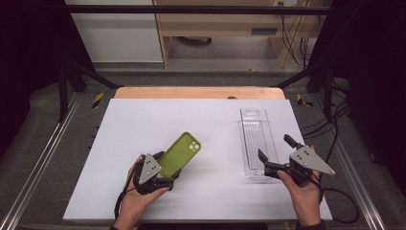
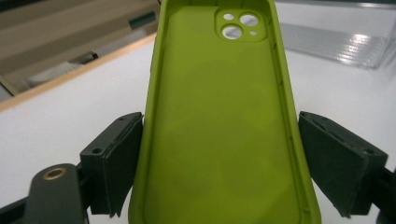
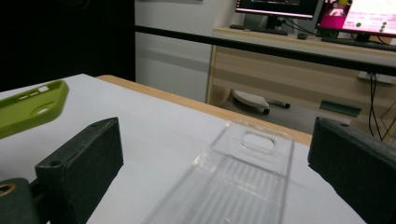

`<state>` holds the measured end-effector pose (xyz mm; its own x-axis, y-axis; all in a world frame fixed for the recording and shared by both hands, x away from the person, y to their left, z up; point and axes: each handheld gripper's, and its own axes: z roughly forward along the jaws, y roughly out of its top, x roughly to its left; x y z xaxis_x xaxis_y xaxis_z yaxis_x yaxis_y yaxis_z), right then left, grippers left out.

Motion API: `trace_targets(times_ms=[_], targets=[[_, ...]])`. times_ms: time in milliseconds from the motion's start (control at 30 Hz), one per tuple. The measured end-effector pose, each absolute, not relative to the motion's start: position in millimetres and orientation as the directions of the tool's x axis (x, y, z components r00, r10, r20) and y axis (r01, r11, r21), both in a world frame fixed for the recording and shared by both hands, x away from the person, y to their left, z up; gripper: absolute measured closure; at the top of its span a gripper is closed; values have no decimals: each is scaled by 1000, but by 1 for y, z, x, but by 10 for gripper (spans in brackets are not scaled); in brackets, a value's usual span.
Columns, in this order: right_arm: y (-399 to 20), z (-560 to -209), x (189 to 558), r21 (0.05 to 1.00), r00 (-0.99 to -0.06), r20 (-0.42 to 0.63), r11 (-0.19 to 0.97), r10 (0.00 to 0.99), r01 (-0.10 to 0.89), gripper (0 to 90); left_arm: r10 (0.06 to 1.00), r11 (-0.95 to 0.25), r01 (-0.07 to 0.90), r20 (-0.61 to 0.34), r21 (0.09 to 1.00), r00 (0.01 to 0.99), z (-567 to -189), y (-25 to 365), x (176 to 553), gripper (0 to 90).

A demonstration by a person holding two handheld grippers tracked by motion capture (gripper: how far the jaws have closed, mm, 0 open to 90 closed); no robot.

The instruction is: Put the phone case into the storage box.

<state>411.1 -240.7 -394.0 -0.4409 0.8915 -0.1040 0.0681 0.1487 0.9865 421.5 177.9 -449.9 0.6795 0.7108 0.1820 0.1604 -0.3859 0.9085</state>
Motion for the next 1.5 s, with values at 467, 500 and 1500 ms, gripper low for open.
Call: trace_targets(times_ms=[467, 500, 1500], targets=[[-143, -359, 435, 964, -577, -113, 230, 809, 134, 56, 741, -341, 87, 210, 936, 638, -438, 185, 417, 163], [-136, -362, 438, 960, -594, -104, 236, 798, 149, 56, 743, -336, 86, 208, 938, 637, -438, 185, 417, 163], [-81, -389, 450, 952, -693, 114, 121, 712, 281, 135, 708, -379, -26, 308, 925, 635, -431, 169, 401, 164]])
